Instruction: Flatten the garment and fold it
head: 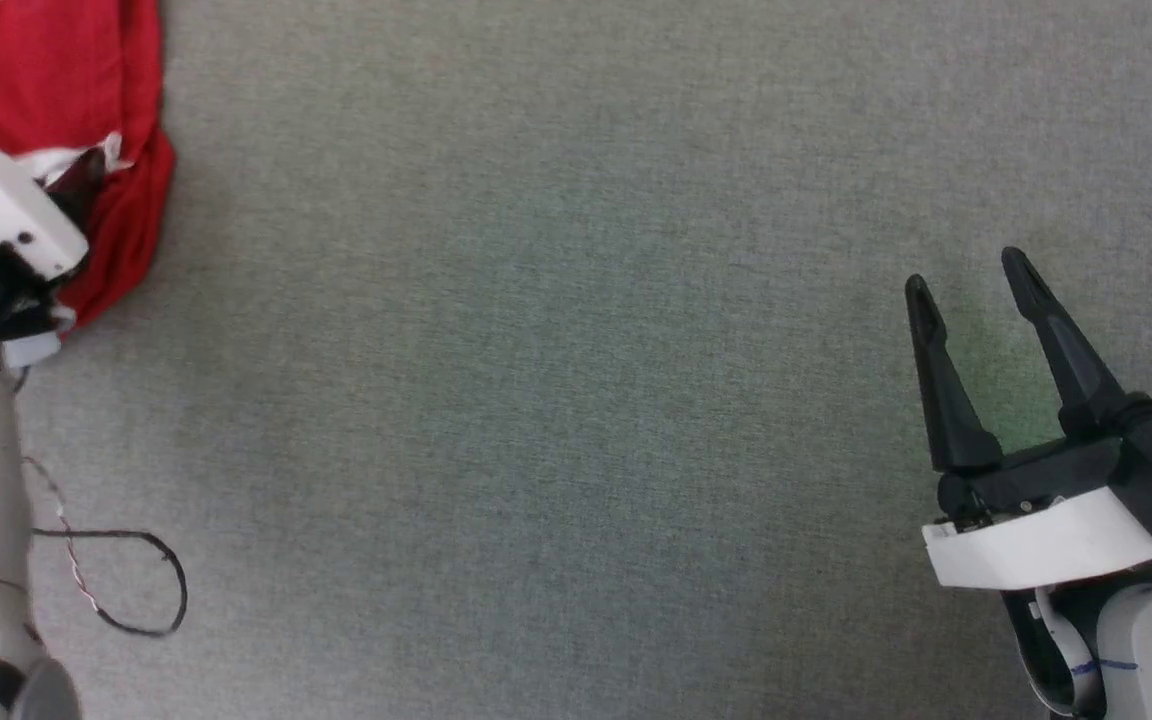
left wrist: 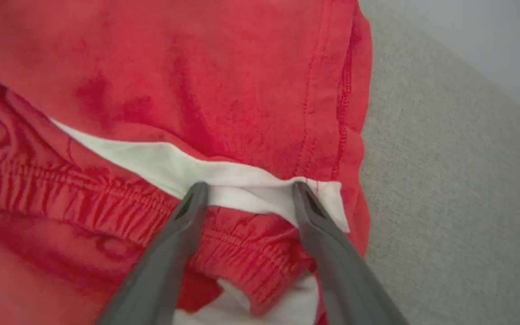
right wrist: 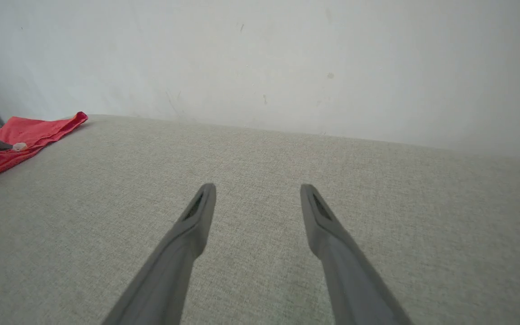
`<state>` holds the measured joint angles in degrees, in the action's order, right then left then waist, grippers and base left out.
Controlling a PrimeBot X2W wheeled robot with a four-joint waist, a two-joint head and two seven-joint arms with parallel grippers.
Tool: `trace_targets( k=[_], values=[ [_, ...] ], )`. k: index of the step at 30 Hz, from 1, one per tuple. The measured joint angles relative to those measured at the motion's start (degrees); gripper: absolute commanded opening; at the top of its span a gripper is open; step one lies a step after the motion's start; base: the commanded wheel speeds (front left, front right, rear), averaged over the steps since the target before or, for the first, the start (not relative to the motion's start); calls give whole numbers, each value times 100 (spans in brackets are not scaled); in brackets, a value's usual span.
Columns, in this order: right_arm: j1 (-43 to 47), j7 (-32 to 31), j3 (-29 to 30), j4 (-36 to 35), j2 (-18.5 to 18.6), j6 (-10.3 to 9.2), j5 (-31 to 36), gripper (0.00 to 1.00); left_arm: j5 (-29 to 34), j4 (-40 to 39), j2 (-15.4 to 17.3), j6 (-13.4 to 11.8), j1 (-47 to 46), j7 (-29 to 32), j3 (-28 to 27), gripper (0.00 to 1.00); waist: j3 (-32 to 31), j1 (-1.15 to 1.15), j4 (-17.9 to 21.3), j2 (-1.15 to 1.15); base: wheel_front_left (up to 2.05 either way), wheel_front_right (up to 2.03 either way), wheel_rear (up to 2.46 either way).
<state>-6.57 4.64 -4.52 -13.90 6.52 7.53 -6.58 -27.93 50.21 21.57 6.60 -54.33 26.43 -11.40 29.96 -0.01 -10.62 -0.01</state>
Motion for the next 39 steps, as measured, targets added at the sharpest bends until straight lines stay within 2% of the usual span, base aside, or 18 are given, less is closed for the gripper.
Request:
trace_targets(
  k=[4,5,7,8,11,15,21,28,33,39],
  values=[
    [-52,21,-55,42,11,0,-37,100,29,111,269,-13,-88,591,109,100,126,2,124,0,0,0,0],
    [-52,37,-57,47,11,0,-55,100,78,116,322,-19,-121,728,168,77,149,3,148,0,0,0,0],
    [-54,47,-62,71,12,0,-56,100,132,114,400,-71,-164,960,260,4,179,2,186,0,0,0,0],
    [-54,48,-64,102,12,0,-56,100,153,112,433,-107,-179,1036,292,0,178,2,202,0,0,0,0],
    [-62,63,-75,175,-3,0,-79,100,285,88,461,-244,-155,1025,371,0,114,2,222,0,0,0,0],
    [-78,110,-76,298,-35,0,-99,100,539,-42,454,-261,18,635,624,0,-75,1,223,0,0,0,0],
    [-27,229,-62,495,-153,0,-115,100,1017,-379,487,-422,196,-504,902,0,-532,1,205,0,0,0,0],
    [250,311,60,692,-297,0,-158,100,1199,-954,474,-355,-150,-1831,1112,0,-1216,2,198,0,0,0,0],
    [458,316,135,710,-337,0,-214,100,1252,-1466,252,-189,-343,-2469,1412,0,-1702,2,258,0,0,0,0],
    [701,299,224,646,-347,0,-332,100,1224,-2172,-345,-98,-350,-2695,1866,0,-2134,3,496,0,0,0,0]
  ],
)
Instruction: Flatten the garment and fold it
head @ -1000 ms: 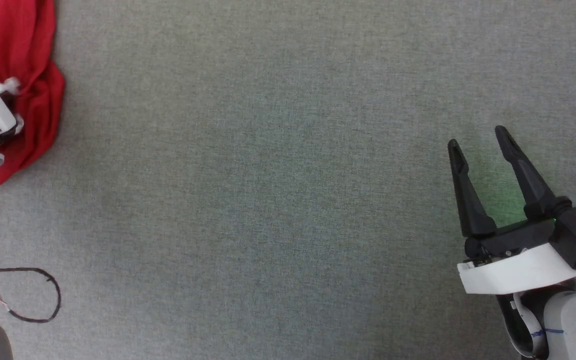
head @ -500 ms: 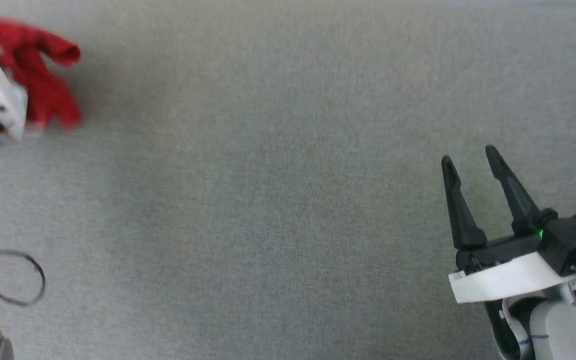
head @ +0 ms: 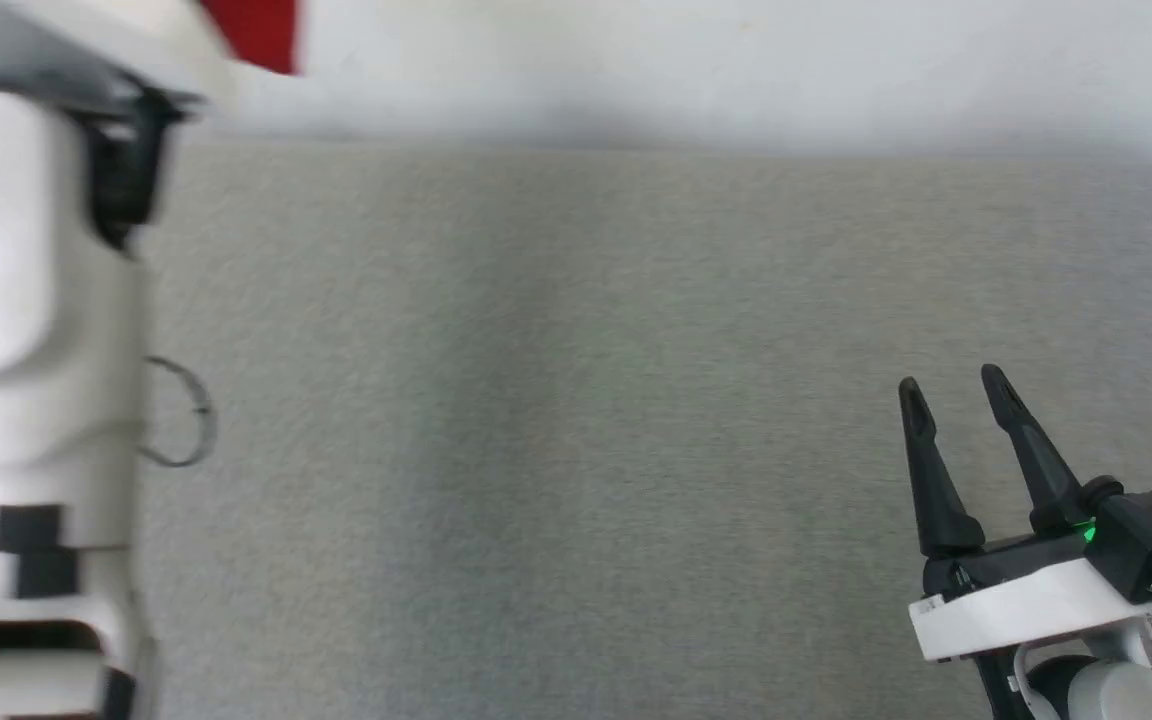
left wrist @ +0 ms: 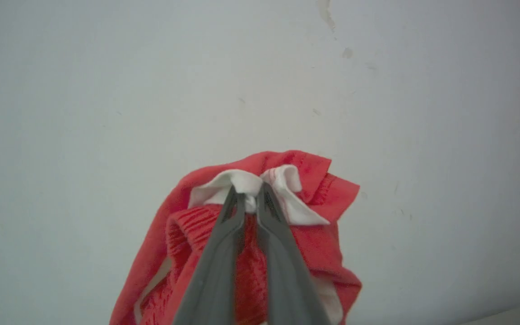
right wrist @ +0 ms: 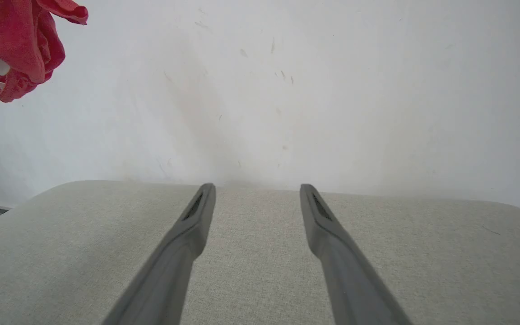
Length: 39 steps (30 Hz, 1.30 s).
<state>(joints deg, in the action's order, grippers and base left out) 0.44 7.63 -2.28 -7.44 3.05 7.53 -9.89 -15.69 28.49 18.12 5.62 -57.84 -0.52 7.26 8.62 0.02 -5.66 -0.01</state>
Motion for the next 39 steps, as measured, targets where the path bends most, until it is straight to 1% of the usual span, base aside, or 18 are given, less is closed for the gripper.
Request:
trace_targets(
  k=[4,9,11,13,15,18,20,23,24,25,28,32,36,39],
  values=[
    [31,-3,12,-51,-1,0,-58,100,-218,-526,-508,64,335,91,337,0,-134,-1,282,0,0,0,0],
    [115,-1,123,-109,-1,0,-138,100,-567,-1160,-1139,90,1358,369,822,0,-186,-2,671,1,0,0,0],
    [141,0,152,-103,0,0,-159,100,-694,-1378,-1317,88,1827,397,999,0,-183,-2,803,1,0,0,0],
    [145,5,151,-104,-1,0,-174,100,-794,-1483,-1378,75,2304,460,1166,0,-169,-1,916,1,0,0,0],
    [146,13,123,-88,-1,0,-179,100,-845,-1491,-1401,-23,2849,468,1302,0,-151,-2,1014,1,0,0,0],
    [147,16,70,-68,-2,0,-181,100,-861,-1408,-1394,-309,3825,443,1354,0,-142,-2,1144,1,0,0,0],
    [149,27,73,-53,-2,0,-214,100,-728,-1315,-1285,-556,4439,341,1391,0,-142,-2,1216,1,0,0,0],
    [213,69,114,-54,-3,0,-222,100,-580,-1294,-1157,-730,5127,232,1503,0,-150,-1,1250,1,0,0,0],
    [243,69,131,-48,-1,0,-222,100,-566,-1334,-1165,-779,5283,196,1535,37,-157,-2,1242,1,0,0,0],
    [268,68,131,-49,0,0,-222,100,-567,-1400,-1181,-836,5409,157,1546,100,-168,-2,1226,1,0,0,0],
    [291,63,122,-83,-2,0,-220,100,-500,-1566,-1166,-954,5577,10,1567,100,-190,-2,1152,1,0,0,0],
    [349,40,129,-127,-3,0,-208,100,-442,-1939,-1158,-1077,5649,-488,1496,100,-247,-2,1041,1,0,0,0],
    [416,-10,162,-204,-2,0,-157,100,-382,-2306,-1163,-1103,5658,-1007,1439,100,-323,-2,923,1,0,0,0],
    [480,-55,182,-240,-2,0,-147,100,-277,-2584,-1161,-1128,5647,-1233,1385,100,-377,-2,835,1,0,0,0]
  ],
)
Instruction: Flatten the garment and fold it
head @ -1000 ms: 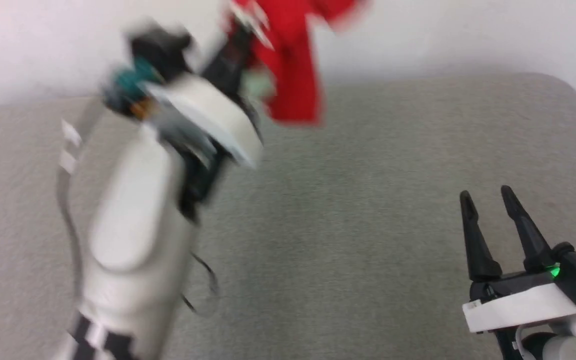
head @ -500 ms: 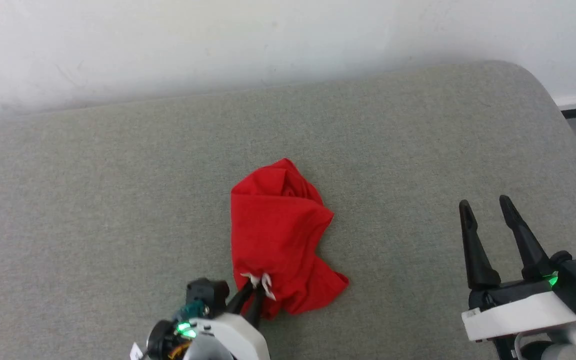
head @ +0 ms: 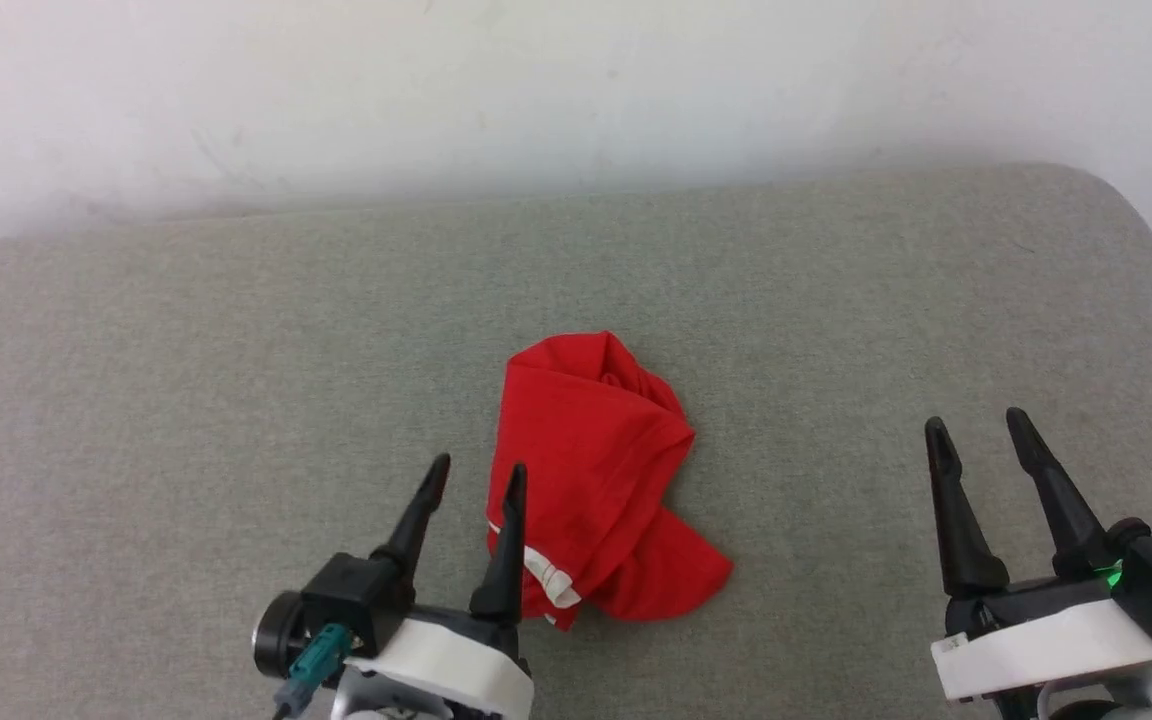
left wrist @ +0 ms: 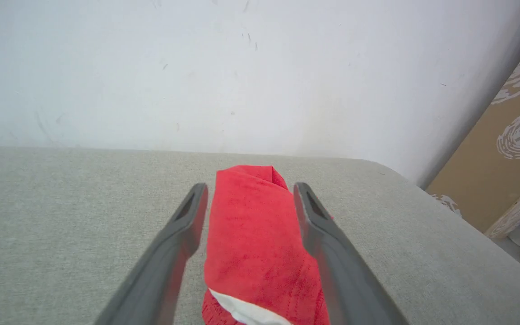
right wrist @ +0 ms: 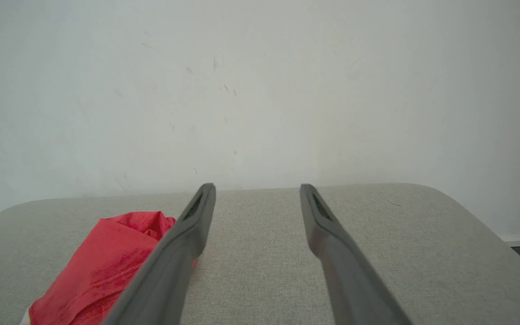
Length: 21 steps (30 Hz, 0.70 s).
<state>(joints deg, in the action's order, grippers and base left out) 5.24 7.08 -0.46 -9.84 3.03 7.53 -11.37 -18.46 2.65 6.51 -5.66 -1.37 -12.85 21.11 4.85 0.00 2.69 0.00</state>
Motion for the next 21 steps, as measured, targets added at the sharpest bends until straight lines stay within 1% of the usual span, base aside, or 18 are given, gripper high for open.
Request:
trace_targets(
  k=[4,7,12,15,18,21],
  values=[
    [39,-37,16,-32,0,0,32,100,122,-297,54,-4,-45,-118,-119,100,-69,0,-93,0,0,0,0],
    [138,-66,37,-38,0,0,29,100,135,-324,158,-2,-57,-132,-232,100,-111,0,-161,0,0,0,0],
    [214,-164,23,16,-1,0,11,100,143,-357,334,-130,-37,-177,-615,100,-172,0,-230,0,0,0,0],
    [222,-298,27,156,1,0,-55,100,193,-420,371,-144,25,-187,-678,100,-201,0,-296,0,0,0,0],
    [218,-489,-122,334,2,0,-138,100,245,-550,358,-144,80,-188,-737,100,-207,0,-383,0,0,0,0],
    [132,-854,-443,597,0,0,-218,100,275,-627,298,-143,149,-188,-798,100,-194,0,-475,0,0,0,0]
  ],
)
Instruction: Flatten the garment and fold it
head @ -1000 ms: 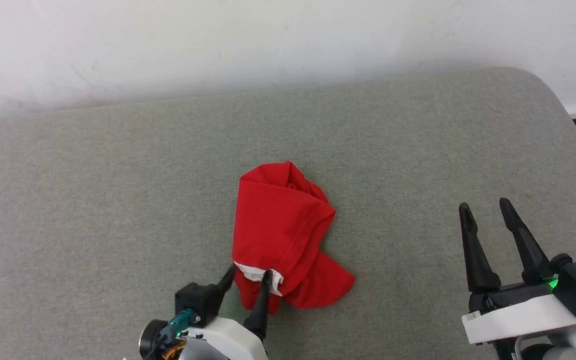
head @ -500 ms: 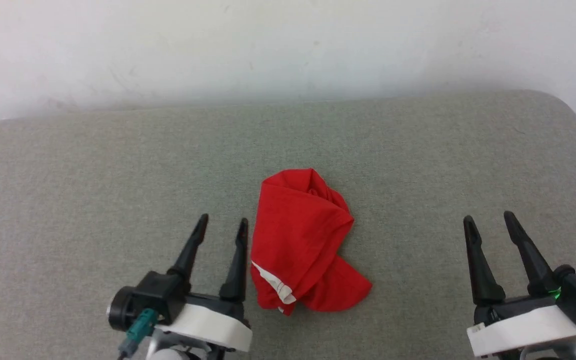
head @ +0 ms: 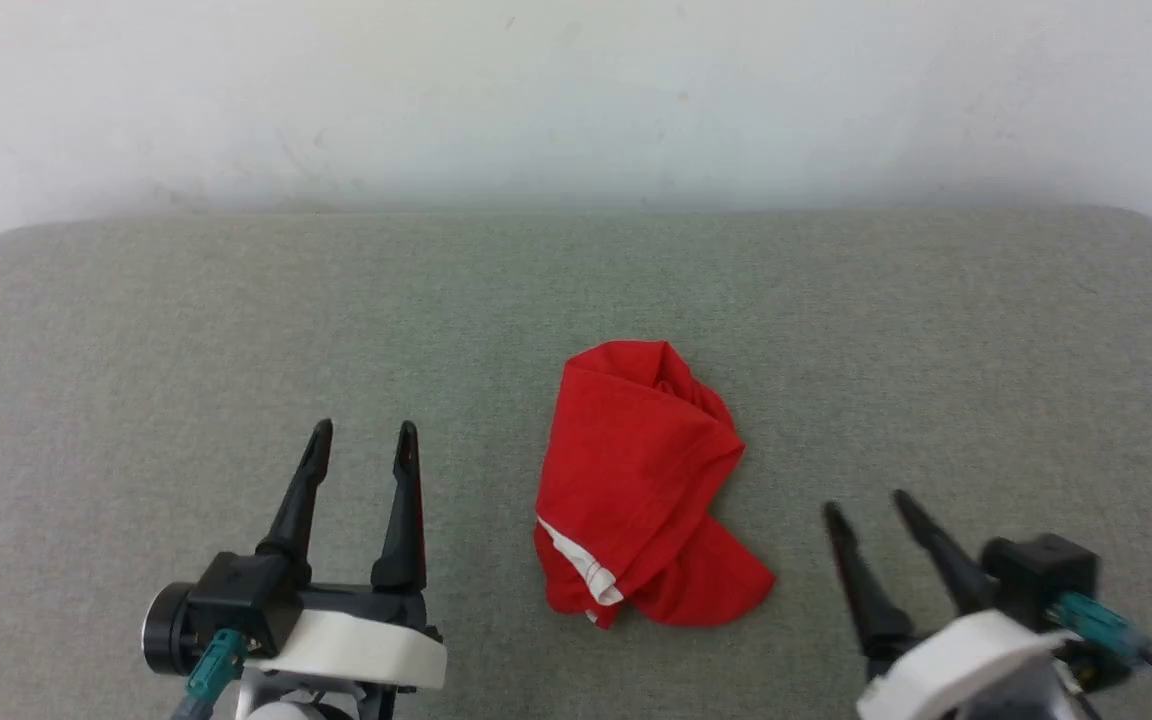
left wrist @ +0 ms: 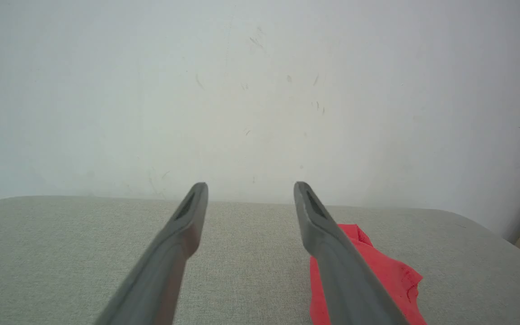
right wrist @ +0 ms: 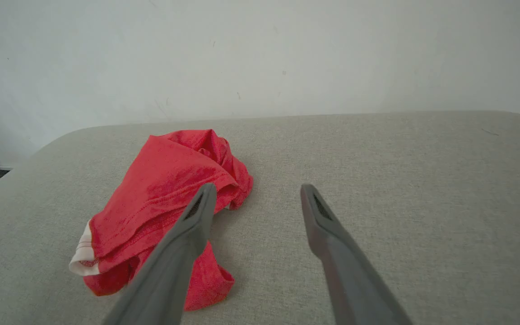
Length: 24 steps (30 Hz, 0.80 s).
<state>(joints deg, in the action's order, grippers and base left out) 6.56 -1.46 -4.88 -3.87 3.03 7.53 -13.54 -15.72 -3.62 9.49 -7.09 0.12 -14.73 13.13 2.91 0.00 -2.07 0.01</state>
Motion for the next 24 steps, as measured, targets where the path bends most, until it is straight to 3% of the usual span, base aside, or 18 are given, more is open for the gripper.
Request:
trace_targets(
  k=[12,17,18,19,20,24],
  values=[
    [-1122,-1478,-1308,1284,-12,-1,-678,100,107,-34,-396,241,-14,0,-109,100,127,0,-498,0,0,0,0],
    [-1364,-1570,-1519,1681,-15,-1,-888,100,122,32,-485,302,-16,0,-158,100,152,0,-664,0,0,0,0],
    [-1403,-1584,-1556,1741,-15,-1,-889,76,122,44,-499,311,-16,0,-172,100,156,0,-683,0,0,0,0],
    [-1438,-1582,-1590,1784,-16,-1,-912,32,124,53,-514,345,-16,0,-194,100,162,0,-694,0,0,0,0],
    [-1467,-1566,-1625,1802,-15,-1,-949,2,137,60,-527,358,-16,0,-214,100,168,0,-697,0,0,0,0],
    [-1573,-1504,-1690,1813,-19,-1,-1039,0,178,66,-561,361,-16,0,-290,100,180,0,-652,-1,0,0,0]
  ],
)
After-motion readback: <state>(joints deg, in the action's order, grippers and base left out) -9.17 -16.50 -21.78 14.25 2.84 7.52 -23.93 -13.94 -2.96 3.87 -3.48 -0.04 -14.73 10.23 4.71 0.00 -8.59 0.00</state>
